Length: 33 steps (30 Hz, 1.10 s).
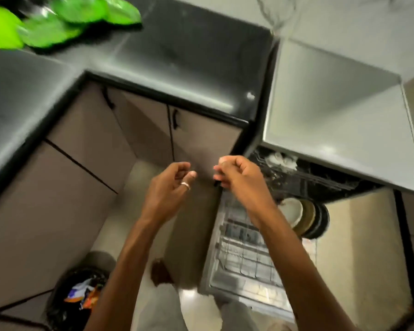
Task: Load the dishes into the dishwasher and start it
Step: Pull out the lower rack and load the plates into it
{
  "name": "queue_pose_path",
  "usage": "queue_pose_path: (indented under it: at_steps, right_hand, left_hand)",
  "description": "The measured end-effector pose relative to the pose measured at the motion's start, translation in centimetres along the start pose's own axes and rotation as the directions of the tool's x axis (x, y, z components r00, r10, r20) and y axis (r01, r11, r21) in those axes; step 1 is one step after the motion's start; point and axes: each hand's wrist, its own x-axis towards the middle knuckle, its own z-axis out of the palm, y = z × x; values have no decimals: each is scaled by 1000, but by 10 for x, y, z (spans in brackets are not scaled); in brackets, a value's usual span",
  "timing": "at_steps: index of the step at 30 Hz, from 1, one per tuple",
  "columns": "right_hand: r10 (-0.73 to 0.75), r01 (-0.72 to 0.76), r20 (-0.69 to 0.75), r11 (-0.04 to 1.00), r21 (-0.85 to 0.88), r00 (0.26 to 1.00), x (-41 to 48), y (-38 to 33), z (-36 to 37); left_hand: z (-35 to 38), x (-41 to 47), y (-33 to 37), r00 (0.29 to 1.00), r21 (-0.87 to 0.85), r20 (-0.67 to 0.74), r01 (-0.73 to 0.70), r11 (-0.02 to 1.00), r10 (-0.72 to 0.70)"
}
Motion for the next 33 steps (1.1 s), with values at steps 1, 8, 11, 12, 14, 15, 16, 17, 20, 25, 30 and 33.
queue_pose_path:
  at_steps: [1, 8, 11, 12, 14, 15, 16, 17, 20, 25, 30, 33]
  right_hand:
    - [-22, 22, 34, 1000, 6, 999, -2, -20, 25]
    - [-240, 247, 228, 969, -3, 944, 13, -135, 160]
    - [-302, 325, 288, 945, -34, 909, 30, -167, 198]
    - [-319, 349, 297, 936, -54, 900, 38, -174, 208]
    - [-343, 378, 312, 924, -56, 886, 57, -184, 226]
    - [-347, 384, 322, 922, -55, 881, 68, -189, 235]
    - [-351, 390, 335, 919, -55, 874, 78, -195, 243]
    - [-351, 393, 345, 918, -58, 870, 91, -199, 250]
    - [-355, 412, 369, 907, -84, 859, 136, -212, 269]
    - [-354, 446, 426, 885, -136, 833, 223, -230, 281]
    - [-303, 427, 417, 871, -243, 857, 305, -232, 280]
    - [-254, 385, 386, 867, -315, 887, 341, -234, 282]
  left_hand:
    - [-33, 0, 4, 999, 15, -44, -5, 1000, 6]
    - [-219, 8, 29, 924, 98, -377, -24, 995, 60]
    - [-263, 14, 23, 864, 79, -501, -8, 997, 47]
    - [-272, 18, 19, 850, 62, -526, -3, 998, 35]
    - [-285, 29, 12, 839, 36, -544, 18, 999, 4]
    - [-291, 35, 8, 838, 38, -546, 36, 999, -9]
    - [-297, 44, 6, 840, 41, -543, 49, 998, -19]
    - [-302, 53, 3, 842, 39, -539, 58, 998, -28]
    - [-315, 90, -3, 838, 6, -544, 66, 998, -52]
    - [-325, 169, -16, 810, -79, -573, 101, 992, -128]
    - [-316, 243, -25, 828, -192, -512, 148, 970, -228]
    - [-311, 274, -28, 858, -223, -442, 176, 959, -260]
